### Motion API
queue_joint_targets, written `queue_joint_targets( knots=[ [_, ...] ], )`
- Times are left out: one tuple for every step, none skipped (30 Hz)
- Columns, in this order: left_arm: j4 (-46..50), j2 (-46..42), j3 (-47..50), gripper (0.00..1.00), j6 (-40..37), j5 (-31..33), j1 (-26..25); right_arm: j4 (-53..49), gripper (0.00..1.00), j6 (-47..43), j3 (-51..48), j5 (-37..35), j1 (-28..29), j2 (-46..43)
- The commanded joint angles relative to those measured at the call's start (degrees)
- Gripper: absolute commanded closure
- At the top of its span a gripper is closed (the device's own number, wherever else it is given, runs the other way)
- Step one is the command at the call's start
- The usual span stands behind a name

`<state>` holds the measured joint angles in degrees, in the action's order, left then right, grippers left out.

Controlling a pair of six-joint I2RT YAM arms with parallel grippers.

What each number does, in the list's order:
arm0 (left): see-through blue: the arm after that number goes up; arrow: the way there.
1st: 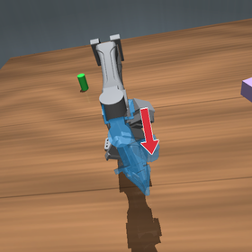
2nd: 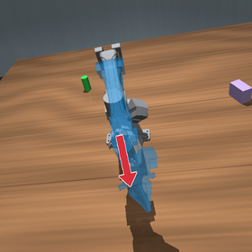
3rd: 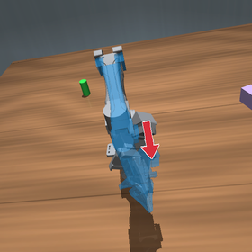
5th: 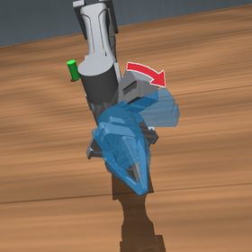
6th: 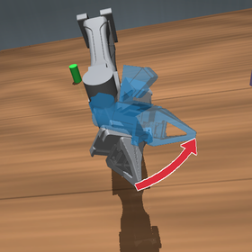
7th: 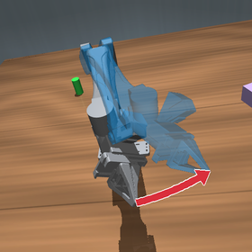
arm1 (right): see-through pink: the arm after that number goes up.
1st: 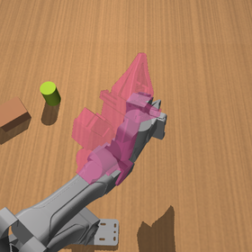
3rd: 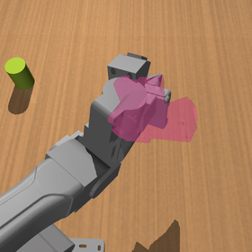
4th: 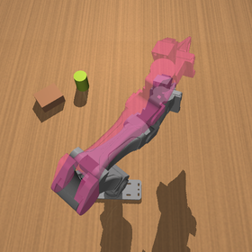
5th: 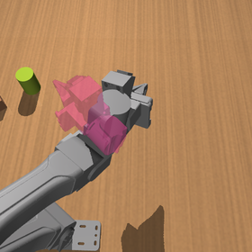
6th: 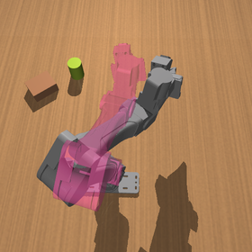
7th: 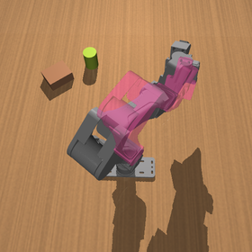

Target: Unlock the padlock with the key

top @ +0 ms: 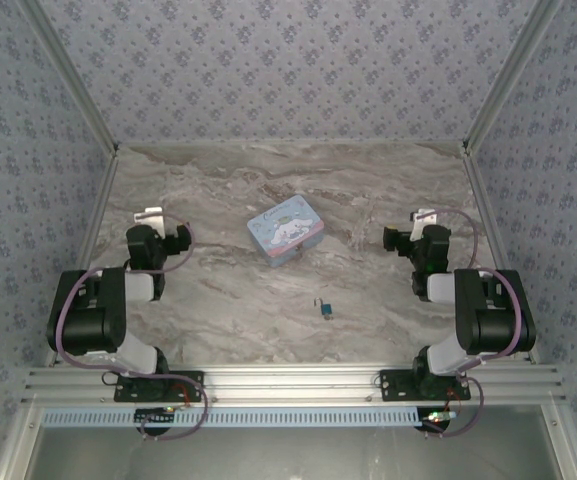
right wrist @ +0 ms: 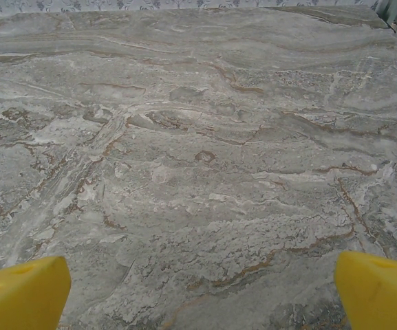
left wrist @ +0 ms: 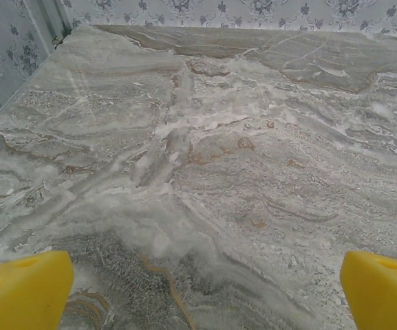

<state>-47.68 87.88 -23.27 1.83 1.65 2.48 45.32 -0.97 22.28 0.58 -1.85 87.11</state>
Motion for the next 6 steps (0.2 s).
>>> queue_joint_targets(
  knots=[
    [0.2,-0.1,0.2,0.01,0.7,-1.2,-0.1,-0.3,0.00,-0.8,0.4,-0.7,-0.2,0.0],
    [0.2,-0.1,0.2,0.01,0.8,-1.2,0.0,-0.2,0.00,-0.8,0.3,-0.8,-0.1,0.1],
    [0.2,-0.1,0.2,0.01,0.7,-1.2,-0.1,-0.3,0.00,-0.8,0.3,-0.8,-0.1,0.1],
    [0.2,-0.1,0.2,0.01,0.7,-1.2,-0.1,-0.2,0.00,-0.8,0.3,-1.0,-0.1,0.0],
    [0.2,0.0,0.2,0.01,0.7,-1.3,-0.1,-0.2,0.00,-0.8,0.3,-1.0,0.0,0.0],
    [0.2,-0.1,0.1,0.01,0.7,-1.2,-0.2,-0.1,0.00,-0.8,0.3,-1.0,-0.1,0.1]
  ],
)
